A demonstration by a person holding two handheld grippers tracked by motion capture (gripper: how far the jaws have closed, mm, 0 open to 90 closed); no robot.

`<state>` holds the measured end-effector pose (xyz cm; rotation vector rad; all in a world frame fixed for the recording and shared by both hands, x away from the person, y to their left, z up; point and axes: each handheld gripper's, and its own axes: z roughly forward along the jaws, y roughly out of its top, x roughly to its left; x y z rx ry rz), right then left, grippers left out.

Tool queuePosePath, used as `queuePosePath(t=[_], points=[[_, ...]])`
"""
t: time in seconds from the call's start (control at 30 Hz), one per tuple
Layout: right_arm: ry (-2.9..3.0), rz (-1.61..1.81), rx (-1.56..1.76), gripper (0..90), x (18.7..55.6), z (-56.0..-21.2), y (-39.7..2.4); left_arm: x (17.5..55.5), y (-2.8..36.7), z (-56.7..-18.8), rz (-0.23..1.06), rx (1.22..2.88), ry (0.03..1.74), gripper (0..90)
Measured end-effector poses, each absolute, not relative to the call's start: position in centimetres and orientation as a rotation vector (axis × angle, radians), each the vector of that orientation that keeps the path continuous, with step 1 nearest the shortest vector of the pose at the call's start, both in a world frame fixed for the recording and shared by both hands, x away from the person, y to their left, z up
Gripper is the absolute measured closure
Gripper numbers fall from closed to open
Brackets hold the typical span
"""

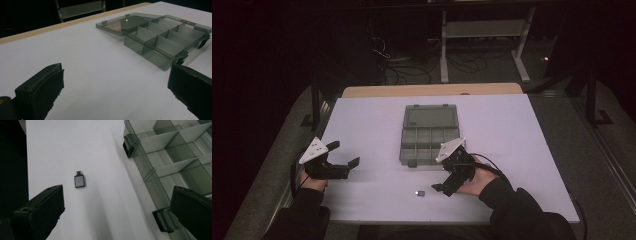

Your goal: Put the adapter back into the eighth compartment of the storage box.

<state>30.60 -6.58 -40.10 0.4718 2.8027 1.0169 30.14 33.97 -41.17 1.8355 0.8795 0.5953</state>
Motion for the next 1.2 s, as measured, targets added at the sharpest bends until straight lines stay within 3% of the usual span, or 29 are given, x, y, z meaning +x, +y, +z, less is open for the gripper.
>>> queuePosePath(t=[1.2], points=[[2.897, 0.928, 0.35, 0.0, 30.2, -42.0, -3.2, 30.1, 34.0, -41.2, 0.595, 1.836, 0.879, 0.0]])
